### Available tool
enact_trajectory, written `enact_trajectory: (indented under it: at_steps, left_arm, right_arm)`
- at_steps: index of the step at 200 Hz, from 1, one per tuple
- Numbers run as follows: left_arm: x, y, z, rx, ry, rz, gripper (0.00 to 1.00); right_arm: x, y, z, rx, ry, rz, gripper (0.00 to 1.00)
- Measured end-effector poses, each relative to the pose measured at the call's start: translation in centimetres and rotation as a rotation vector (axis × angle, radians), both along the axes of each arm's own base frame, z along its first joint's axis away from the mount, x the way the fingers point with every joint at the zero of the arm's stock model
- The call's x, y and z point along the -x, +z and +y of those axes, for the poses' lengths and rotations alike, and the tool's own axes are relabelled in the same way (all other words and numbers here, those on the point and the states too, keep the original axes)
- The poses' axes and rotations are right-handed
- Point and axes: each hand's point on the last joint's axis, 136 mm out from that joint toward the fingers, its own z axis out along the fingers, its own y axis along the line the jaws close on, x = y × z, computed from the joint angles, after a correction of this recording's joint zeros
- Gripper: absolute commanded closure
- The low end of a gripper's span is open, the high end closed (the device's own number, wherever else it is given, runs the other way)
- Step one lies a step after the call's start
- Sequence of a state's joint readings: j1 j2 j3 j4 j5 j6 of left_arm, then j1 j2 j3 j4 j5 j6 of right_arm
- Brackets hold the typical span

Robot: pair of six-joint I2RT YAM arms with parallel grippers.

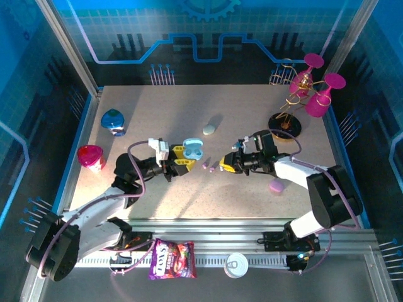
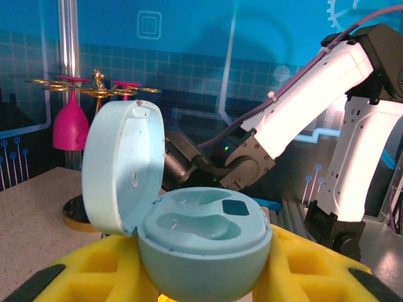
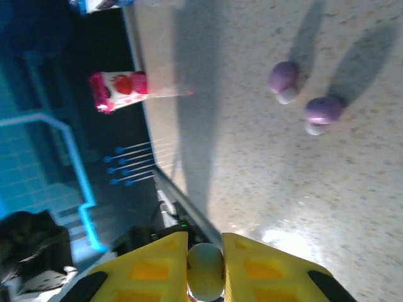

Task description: Insert the wireless bluetooth earbuds into the charging case

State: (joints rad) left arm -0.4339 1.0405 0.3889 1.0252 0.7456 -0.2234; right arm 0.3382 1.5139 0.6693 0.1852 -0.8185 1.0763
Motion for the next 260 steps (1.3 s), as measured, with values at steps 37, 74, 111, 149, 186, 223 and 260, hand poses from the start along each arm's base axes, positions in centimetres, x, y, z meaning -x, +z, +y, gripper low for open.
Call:
enact_trajectory:
  at_steps: [37, 74, 111, 149, 186, 223, 260]
  left_arm:
    - [0.3, 0.5, 0.3, 0.004, 0.009, -0.011, 0.67]
    - [0.3, 0.4, 0.2, -0.001, 0.011, -0.011, 0.67]
    - [0.2, 0.3, 0.2, -0.002, 0.011, -0.008, 0.67]
    - [0.2, 0.2, 0.2, -0.005, 0.011, -0.004, 0.67]
    - [0.1, 0.0, 0.1, -0.007, 0.011, 0.001, 0.67]
    - [-0.5, -0.6, 0.0, -0.017, 0.022, 0.012, 0.67]
    - [-2.1, -2.5, 0.0, -0.017, 0.072, 0.041, 0.67]
  right_arm:
    - [-0.6, 0.6, 0.8, -0.118, -0.012, 0.018, 0.85]
    - [-1.2, 1.5, 1.0, -0.174, -0.054, 0.014, 0.86]
    - [-1.9, 2.0, 1.2, -0.25, -0.097, 0.072, 0.87]
    - [-2.0, 0.5, 1.3, -0.305, -0.14, 0.17, 0.88]
    - [-2.2, 0.8, 1.5, -0.346, -0.148, 0.18, 0.89]
    - [-2.4, 1.9, 1.7, -0.36, -0.15, 0.133, 0.89]
    - [-2.1, 6.3, 1.3, -0.362, -0.146, -0.009, 0.9]
